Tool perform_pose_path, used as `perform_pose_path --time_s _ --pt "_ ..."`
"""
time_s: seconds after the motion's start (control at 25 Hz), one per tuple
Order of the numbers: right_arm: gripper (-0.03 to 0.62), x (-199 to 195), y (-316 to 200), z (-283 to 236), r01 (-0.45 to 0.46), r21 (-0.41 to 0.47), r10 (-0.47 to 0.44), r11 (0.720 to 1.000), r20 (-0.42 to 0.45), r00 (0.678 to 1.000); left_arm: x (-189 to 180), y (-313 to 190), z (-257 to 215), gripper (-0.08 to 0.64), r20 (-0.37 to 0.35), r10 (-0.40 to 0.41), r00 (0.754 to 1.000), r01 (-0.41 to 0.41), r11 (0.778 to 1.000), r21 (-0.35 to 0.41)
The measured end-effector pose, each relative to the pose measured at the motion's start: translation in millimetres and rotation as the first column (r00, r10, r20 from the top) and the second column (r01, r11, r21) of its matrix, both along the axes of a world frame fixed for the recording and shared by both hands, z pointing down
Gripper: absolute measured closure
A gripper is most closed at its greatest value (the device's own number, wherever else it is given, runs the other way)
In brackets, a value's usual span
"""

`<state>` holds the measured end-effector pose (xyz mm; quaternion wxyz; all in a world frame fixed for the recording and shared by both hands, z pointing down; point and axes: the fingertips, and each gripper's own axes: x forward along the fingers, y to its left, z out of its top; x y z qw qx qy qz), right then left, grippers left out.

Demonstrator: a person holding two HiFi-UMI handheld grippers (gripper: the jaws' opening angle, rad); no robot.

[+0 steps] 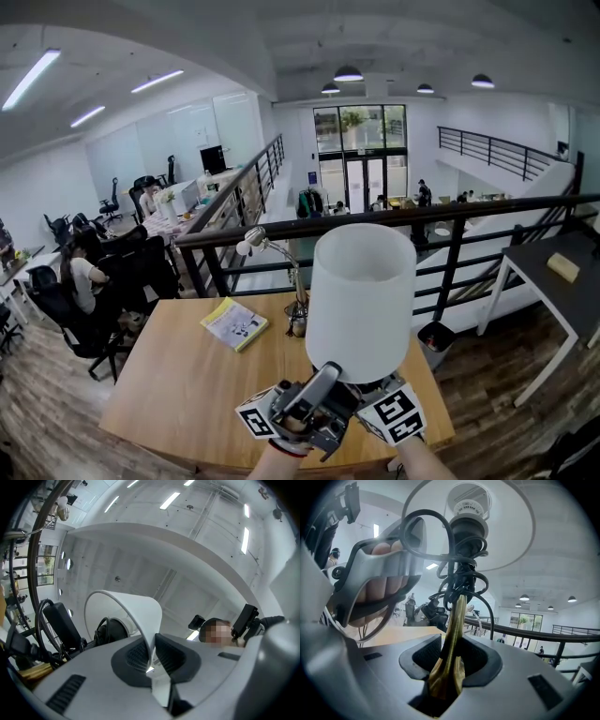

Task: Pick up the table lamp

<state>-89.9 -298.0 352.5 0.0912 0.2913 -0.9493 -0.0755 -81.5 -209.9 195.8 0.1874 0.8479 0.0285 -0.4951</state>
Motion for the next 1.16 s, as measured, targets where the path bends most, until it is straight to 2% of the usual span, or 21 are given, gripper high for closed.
perform_pose_path --time_s 0.68,0.96,1.16 --pt "0.457 -1.8 76.7 38.0 0.055 -0.039 -0.056 0.998 -0.019 0.998 2.0 67.8 31.4 0.528 -0.004 -0.055 0.998 0.054 0.997 -0.047" --pt "0.457 -37.0 68.4 53.0 0.064 -0.049 -0.067 0.997 -0.048 0.997 -34.3 56.2 44.4 0.534 -0.020 -0.050 0.999 0.049 0.998 -0.045" --pt "0.457 -78.8 35.1 57.8 0.041 -0.025 -0.042 0.999 -0.044 0.998 -74.5 28.0 49.9 0.534 0.023 -0.015 1.000 0.016 1.000 -0.026"
